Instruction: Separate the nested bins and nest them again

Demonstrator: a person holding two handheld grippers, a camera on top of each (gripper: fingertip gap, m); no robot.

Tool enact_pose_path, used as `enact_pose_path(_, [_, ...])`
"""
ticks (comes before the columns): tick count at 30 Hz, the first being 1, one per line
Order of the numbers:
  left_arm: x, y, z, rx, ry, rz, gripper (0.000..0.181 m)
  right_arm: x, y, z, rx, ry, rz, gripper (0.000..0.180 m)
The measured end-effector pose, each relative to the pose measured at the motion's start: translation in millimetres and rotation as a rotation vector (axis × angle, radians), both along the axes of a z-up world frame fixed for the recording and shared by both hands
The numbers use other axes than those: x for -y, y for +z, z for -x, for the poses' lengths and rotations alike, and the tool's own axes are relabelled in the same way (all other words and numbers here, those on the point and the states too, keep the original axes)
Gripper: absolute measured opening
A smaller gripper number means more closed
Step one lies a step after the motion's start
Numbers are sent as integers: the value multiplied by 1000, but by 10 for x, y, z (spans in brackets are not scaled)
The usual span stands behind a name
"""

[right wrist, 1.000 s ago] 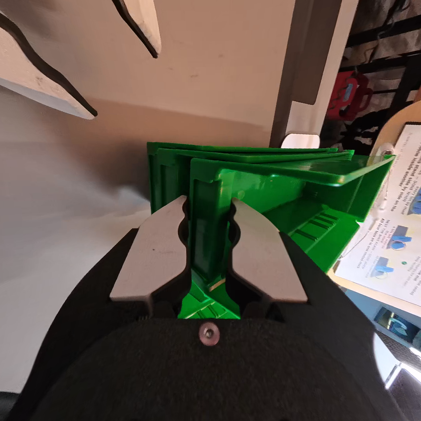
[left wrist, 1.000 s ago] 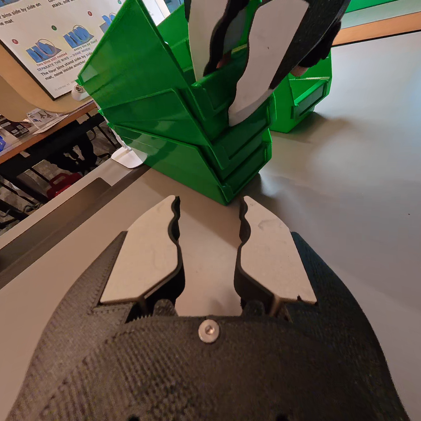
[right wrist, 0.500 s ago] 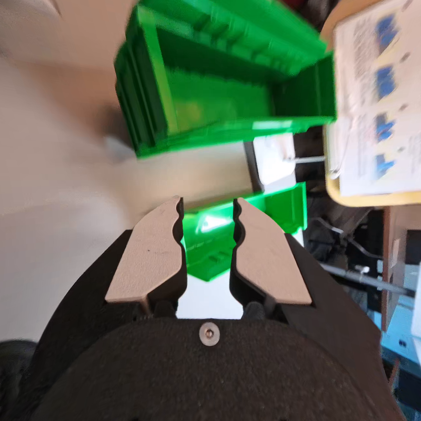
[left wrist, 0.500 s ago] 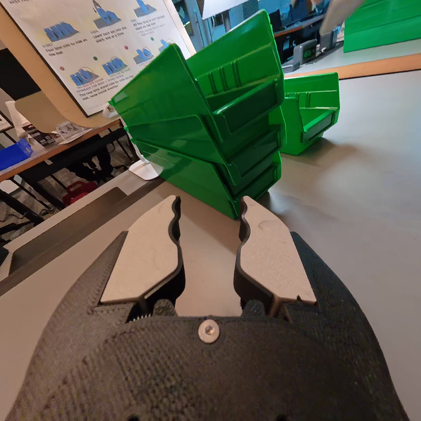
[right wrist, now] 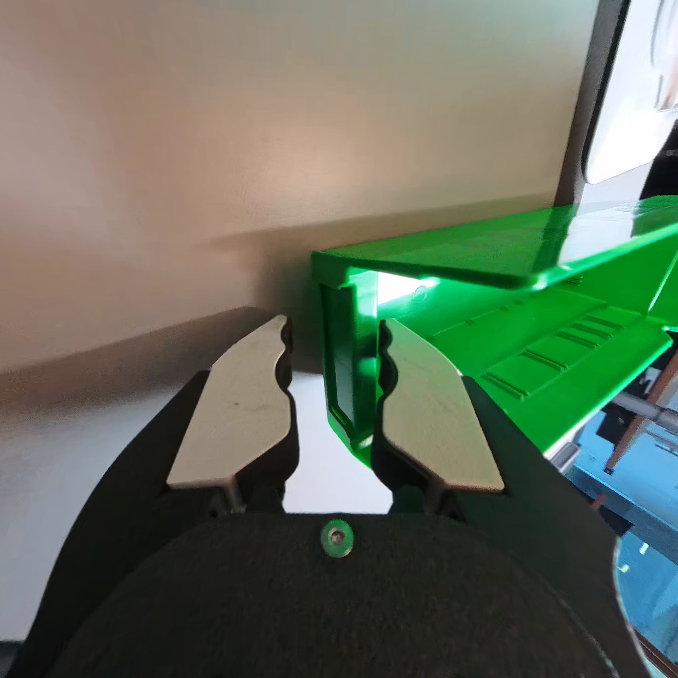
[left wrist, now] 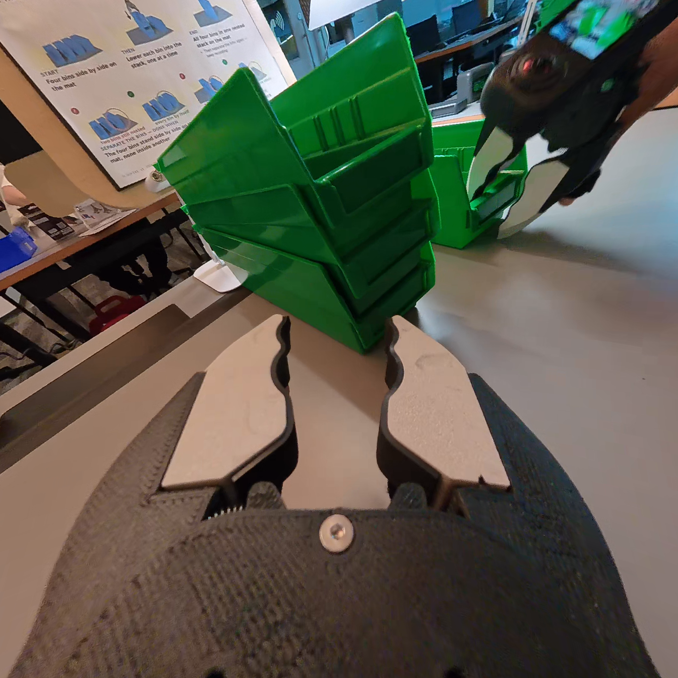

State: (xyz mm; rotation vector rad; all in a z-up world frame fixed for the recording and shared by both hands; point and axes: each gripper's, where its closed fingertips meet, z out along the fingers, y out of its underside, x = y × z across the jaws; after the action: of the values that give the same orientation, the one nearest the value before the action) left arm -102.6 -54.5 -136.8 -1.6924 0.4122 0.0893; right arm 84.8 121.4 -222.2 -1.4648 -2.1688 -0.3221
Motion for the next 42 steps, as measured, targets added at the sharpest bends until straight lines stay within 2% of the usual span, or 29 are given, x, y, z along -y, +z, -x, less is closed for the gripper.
enact_pose_path(2, [18,43,-36,7,-9,-13,50,-70,-8,22,-14,12,-73,28])
enact_pose_path(5, [70,162,-119,28,-26,-51,50,34,44,33,-50,24,-61,28])
enact_pose_path(9, [132,228,-195,35,-46,-73,50,255,305,35,-100,25,-53,28])
enact_pose_path(14, [149,207,-190,34,-48,-66,50,524,803,36,-131,55,-39,29])
enact_pose_path(20, [150,199,-149,41,-39,-61,50,720,1608,188,-228,116,-169,29])
enact_pose_path(25, [129,148,-138,36,-35,-46,49,868,2358,567,-327,189,-240,29])
enact_pose_path(28, [130,136,-116,31,-27,-45,48,975,2605,876,-334,244,-267,29])
enact_pose_path(31, [125,116,-102,34,-26,-40,48,1095,2596,1185,-316,285,-240,29])
enact_pose_path(35, [126,104,-107,30,-30,-37,48,1182,2327,1512,-270,299,-209,29])
enact_pose_path(39, [130,105,-118,26,-34,-38,48,1199,2010,1667,-193,287,-169,29])
enact_pose_path(42, [127,100,-117,28,-35,-36,47,1156,1923,1705,-175,260,-169,29])
